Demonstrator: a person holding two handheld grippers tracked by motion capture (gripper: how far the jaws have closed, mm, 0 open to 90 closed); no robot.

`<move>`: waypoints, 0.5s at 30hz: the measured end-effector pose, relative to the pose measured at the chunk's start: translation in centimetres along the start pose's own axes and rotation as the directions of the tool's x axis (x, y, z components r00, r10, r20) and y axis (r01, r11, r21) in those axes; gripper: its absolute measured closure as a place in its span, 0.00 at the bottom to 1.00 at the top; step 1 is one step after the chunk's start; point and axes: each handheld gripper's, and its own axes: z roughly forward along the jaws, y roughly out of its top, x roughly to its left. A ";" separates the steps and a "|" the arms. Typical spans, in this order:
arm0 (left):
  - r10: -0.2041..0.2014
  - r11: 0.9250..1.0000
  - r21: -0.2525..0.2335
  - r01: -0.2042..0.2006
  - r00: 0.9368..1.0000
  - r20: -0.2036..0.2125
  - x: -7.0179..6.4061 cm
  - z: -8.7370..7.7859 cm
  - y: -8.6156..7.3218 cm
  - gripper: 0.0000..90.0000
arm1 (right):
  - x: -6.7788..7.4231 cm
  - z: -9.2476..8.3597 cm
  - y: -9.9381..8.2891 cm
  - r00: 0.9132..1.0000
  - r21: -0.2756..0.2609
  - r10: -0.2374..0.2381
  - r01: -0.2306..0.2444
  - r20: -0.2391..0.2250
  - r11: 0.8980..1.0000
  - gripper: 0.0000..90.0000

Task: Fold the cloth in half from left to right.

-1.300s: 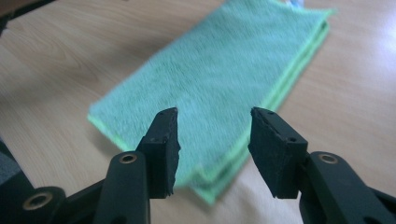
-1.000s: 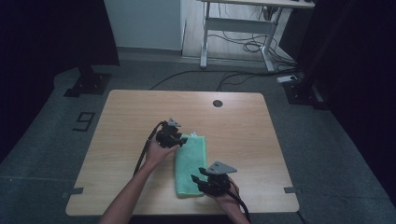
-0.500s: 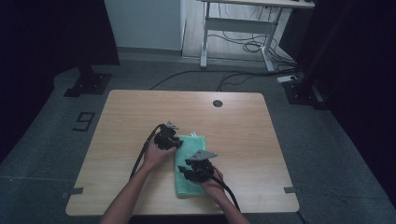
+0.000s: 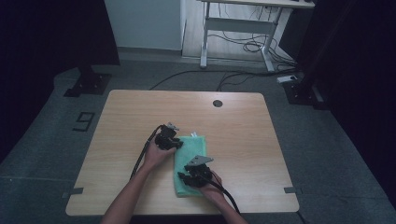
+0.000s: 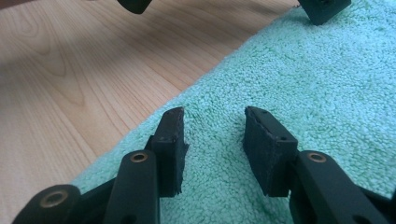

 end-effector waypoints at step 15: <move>-0.005 1.000 0.004 0.005 1.000 -0.009 -0.1 0.0 0.0 0.81 | -3.1 4.2 5.3 0.998 -0.002 -0.003 0.004 0.059 1.000 0.62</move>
